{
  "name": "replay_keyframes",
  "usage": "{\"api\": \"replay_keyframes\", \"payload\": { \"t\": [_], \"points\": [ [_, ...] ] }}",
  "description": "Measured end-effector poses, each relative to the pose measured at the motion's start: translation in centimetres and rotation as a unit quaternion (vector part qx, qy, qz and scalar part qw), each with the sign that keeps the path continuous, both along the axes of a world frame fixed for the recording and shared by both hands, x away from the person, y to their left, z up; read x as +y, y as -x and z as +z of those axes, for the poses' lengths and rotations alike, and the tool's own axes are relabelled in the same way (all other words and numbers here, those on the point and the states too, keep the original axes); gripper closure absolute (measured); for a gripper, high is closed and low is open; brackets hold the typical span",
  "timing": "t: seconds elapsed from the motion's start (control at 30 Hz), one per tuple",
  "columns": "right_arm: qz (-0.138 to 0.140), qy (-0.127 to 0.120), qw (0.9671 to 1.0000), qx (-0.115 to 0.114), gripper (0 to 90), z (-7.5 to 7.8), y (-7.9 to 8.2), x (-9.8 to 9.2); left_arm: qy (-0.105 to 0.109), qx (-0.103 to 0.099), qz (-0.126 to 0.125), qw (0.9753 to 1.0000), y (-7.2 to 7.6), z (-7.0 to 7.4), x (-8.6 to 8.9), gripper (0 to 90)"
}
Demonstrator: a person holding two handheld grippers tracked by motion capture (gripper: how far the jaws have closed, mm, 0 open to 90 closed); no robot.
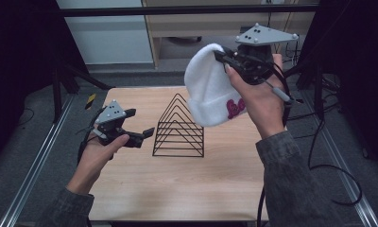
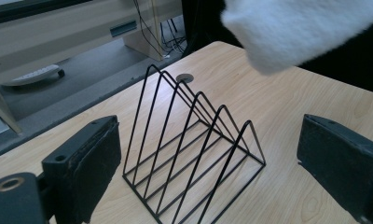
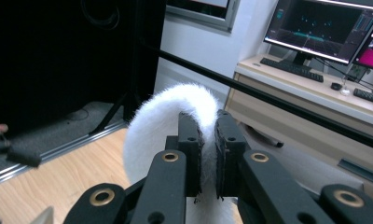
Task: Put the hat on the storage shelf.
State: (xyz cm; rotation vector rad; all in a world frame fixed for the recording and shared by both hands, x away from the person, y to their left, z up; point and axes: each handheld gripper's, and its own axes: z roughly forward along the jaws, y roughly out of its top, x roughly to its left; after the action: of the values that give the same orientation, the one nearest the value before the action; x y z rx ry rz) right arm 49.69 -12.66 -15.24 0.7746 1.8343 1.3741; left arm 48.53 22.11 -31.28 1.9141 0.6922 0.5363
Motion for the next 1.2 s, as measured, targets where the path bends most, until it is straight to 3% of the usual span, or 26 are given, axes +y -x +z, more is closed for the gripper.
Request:
{"api": "replay_keyframes", "payload": {
  "t": [0.27, 0.37, 0.57, 0.7, 0.83, 0.87, 0.97, 1.07, 1.13, 1.2],
  "points": [
    [0.013, -0.006, 0.9999, -0.008, 83.4, 1.0, -1.3, 3.0, 0.013, 0.007, -0.017, 0.9997, -1.1, 0.2, -1.3, 6.5],
    [0.029, -0.013, 0.9995, -0.002, 83.4, 1.0, -1.9, 4.9, 0.034, 0.027, -0.028, 0.9987, -2.6, 0.3, -1.7, 6.5],
    [0.052, -0.018, 0.9985, -0.003, 83.3, 0.8, -1.8, 6.9, 0.055, 0.028, -0.037, 0.9974, -3.3, 0.3, -2.2, 6.6],
    [0.070, -0.019, 0.9973, 0.001, 83.3, 0.6, -1.6, 8.0, 0.051, 0.030, -0.038, 0.9975, -3.9, -0.1, -2.4, 5.6],
    [0.087, -0.011, 0.9962, -0.004, 83.2, 0.7, -0.6, 8.9, 0.065, 0.046, -0.043, 0.9959, -4.4, -0.4, -2.6, 16.4],
    [0.088, -0.009, 0.9961, -0.004, 83.2, 0.7, -0.4, 9.1, 0.063, 0.047, -0.047, 0.9958, -4.4, -0.4, -2.6, 23.1],
    [0.090, -0.007, 0.9959, -0.007, 83.1, 0.8, -0.2, 9.1, 0.053, 0.045, -0.046, 0.9965, -4.5, -0.4, -2.8, 59.5],
    [0.084, -0.011, 0.9964, -0.011, 83.1, 0.8, -0.2, 8.5, 0.063, 0.051, -0.046, 0.9956, -4.8, -0.4, -2.8, 82.8],
    [0.083, -0.011, 0.9965, -0.010, 83.1, 0.8, -0.2, 8.4, 0.059, 0.047, -0.039, 0.9964, -4.8, -0.3, -2.7, 83.4],
    [0.071, -0.004, 0.9974, -0.009, 82.9, 0.5, -0.4, 7.6, 0.039, 0.034, -0.014, 0.9985, -4.6, -0.1, -2.2, 84.2]
  ]
}}
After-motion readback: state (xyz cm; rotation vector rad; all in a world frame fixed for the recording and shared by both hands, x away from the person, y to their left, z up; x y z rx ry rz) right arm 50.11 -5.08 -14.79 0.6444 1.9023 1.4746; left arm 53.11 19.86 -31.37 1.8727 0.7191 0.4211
